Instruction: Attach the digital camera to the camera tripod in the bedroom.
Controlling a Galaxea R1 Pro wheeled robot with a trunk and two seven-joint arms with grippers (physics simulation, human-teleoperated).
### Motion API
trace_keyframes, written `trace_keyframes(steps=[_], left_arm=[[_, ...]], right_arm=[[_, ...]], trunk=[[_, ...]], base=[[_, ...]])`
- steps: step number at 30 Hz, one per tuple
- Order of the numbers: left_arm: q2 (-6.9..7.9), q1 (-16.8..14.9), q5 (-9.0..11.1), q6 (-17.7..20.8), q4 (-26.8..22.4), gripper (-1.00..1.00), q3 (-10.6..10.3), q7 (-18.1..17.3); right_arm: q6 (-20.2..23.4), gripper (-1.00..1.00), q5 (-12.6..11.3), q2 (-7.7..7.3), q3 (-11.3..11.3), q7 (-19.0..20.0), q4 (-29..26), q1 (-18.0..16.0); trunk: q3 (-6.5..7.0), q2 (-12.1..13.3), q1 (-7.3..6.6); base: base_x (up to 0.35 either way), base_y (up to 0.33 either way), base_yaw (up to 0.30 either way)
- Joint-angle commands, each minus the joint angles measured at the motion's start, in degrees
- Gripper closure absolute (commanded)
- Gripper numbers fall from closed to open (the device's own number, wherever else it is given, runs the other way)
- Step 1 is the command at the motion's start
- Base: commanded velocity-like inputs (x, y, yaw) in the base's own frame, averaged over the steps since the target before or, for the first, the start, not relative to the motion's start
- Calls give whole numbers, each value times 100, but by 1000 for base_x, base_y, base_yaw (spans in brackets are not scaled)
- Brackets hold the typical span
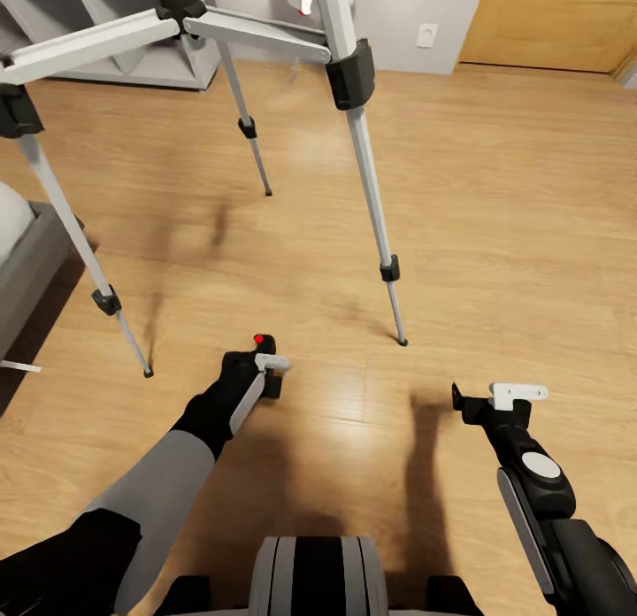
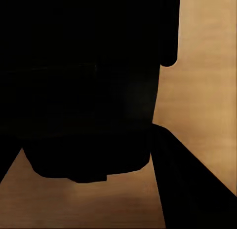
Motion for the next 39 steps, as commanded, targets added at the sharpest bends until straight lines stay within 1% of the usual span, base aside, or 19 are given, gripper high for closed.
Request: trace_keyframes(steps=[1, 8, 21, 39], left_arm=[[3, -2, 46, 26, -44, 100, -22, 39], [3, -2, 46, 37, -216, 100, -27, 39], [-1, -2, 51, 41, -240, 100, -27, 39], [-6, -2, 54, 41, -279, 100, -46, 39]], right_arm=[[32, -100, -12, -3, 6, -26, -7, -1], [32, -100, -12, -4, 6, -26, -7, -1], [32, -100, -12, -8, 6, -26, -7, 0], [32, -100, -12, -8, 6, -26, -7, 0]], trunk=[[7, -1, -4], [70, -1, -4], [178, -1, -4], [739, 23, -51]], base=[[-247, 0, 0], [-78, 0, 0], [-2, 0, 0], [0, 0, 0]])
